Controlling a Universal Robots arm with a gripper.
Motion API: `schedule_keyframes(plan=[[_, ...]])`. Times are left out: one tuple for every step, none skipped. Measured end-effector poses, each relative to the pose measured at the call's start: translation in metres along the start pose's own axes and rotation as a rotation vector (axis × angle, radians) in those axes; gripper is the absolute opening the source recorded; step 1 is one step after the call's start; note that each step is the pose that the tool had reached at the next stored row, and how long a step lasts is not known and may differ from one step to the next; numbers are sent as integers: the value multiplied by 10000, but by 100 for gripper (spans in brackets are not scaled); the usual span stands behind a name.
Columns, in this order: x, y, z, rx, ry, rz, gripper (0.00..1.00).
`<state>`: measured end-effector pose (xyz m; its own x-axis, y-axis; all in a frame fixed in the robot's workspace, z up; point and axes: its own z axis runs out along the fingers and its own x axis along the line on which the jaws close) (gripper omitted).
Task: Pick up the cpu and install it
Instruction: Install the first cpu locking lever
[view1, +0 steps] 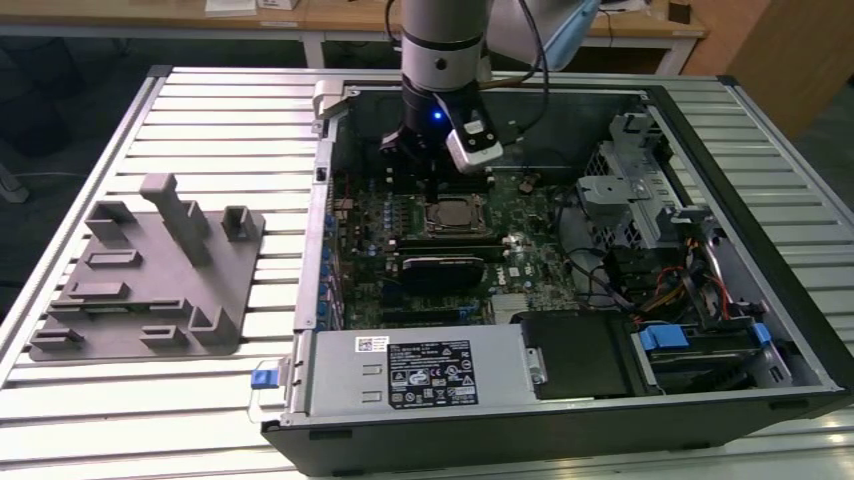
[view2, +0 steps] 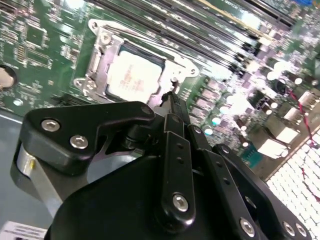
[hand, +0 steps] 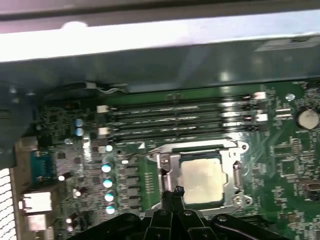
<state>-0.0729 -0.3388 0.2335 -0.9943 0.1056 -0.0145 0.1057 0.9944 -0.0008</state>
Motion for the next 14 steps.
schedule_keyframes(plan=[[24,-2,0,-5,-5,2,11],[45,-5,-1,-9,-8,1,11],[59,-6,-1,-12,-10,2,11],[69,-7,-1,-14,-14,1,11],[78,-8,-1,-14,-17,1,11],[85,-9,-1,-14,-22,1,11],[96,-10,-1,-16,-32,0,11],[113,-12,-2,-17,-47,0,11],[133,-14,-2,-19,-63,1,11],[155,-16,-2,-23,-79,2,11],[181,-19,-3,-27,-96,1,11],[207,-22,-3,-34,-112,0,11],[235,-25,-3,-38,-129,0,11],[264,-28,-4,-43,-146,2,11]])
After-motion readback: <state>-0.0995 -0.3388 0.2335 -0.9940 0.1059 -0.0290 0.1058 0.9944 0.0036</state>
